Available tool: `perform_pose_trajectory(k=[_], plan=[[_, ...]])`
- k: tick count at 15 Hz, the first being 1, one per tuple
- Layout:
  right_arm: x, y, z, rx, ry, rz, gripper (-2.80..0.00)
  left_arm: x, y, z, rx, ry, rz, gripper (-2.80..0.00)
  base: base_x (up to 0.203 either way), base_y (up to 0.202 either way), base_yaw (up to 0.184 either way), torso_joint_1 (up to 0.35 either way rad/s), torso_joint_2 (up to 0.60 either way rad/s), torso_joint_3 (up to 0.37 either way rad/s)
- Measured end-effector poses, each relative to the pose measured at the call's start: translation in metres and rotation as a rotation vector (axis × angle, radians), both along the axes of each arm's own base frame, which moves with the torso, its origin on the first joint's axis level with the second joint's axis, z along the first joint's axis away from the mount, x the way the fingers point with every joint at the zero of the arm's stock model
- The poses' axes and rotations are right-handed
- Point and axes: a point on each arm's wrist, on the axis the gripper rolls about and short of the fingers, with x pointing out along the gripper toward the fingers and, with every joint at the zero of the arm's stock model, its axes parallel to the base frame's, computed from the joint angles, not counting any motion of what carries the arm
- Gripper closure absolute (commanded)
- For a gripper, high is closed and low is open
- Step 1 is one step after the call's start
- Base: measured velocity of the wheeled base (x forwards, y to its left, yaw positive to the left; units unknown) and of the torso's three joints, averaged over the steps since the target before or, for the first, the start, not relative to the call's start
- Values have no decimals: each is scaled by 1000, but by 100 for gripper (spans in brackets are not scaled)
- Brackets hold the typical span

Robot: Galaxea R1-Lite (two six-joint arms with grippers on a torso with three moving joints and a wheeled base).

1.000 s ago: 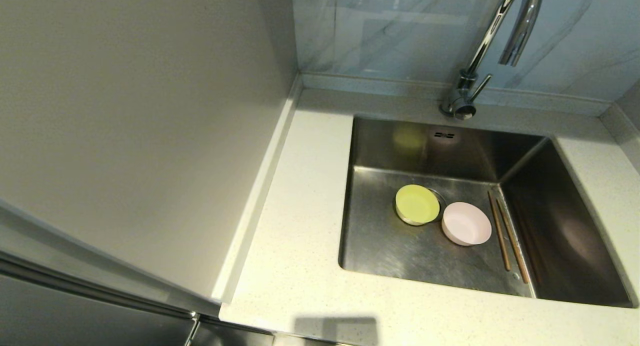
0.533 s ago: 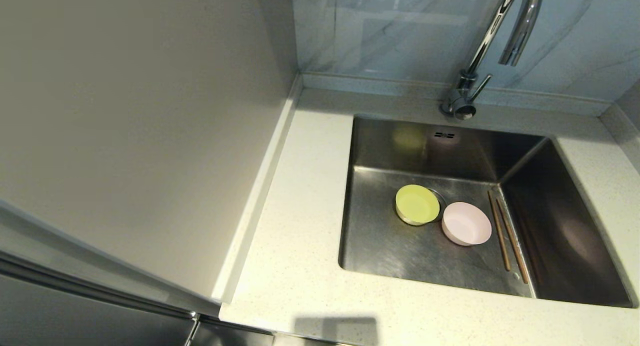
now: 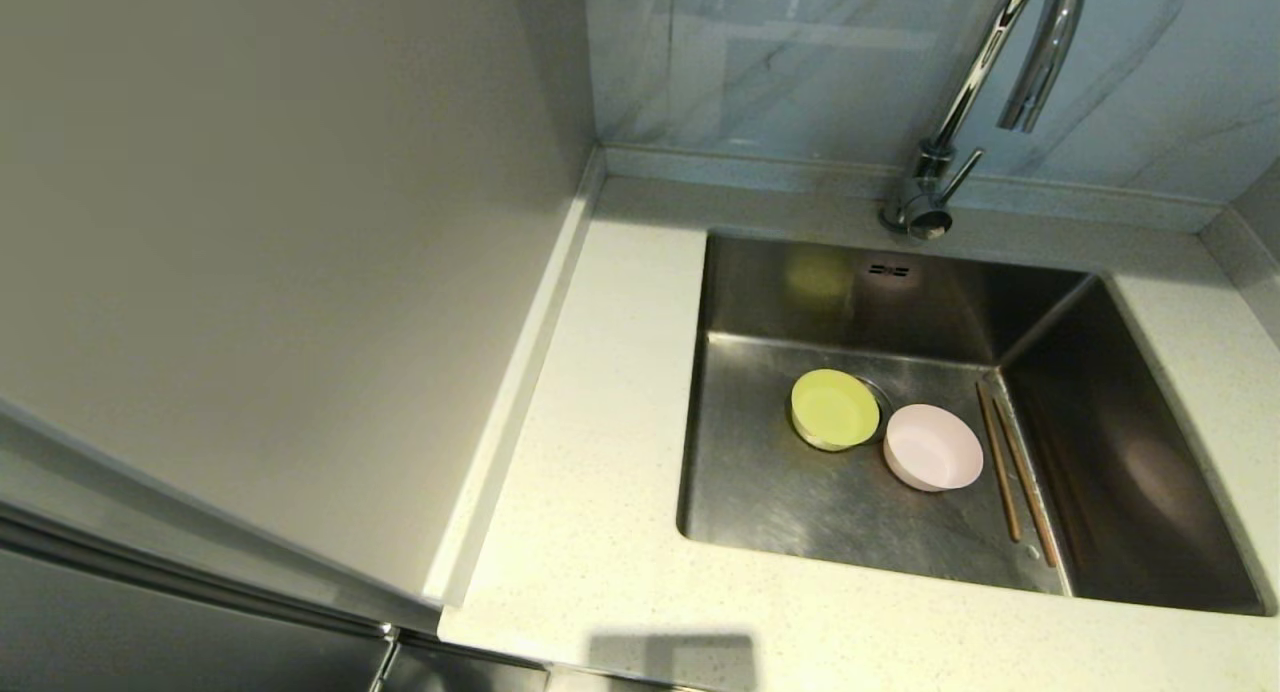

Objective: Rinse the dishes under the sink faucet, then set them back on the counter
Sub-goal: Put a bowl back to the table from the sink

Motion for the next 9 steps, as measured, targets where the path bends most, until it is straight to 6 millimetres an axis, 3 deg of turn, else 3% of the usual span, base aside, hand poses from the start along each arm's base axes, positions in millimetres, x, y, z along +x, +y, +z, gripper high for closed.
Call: perform_pose_trajectory(k=[9], plan=[[0,0,0,0,0,0,0,0,0,0,0,0,0,0,0,0,0,0,0,0]])
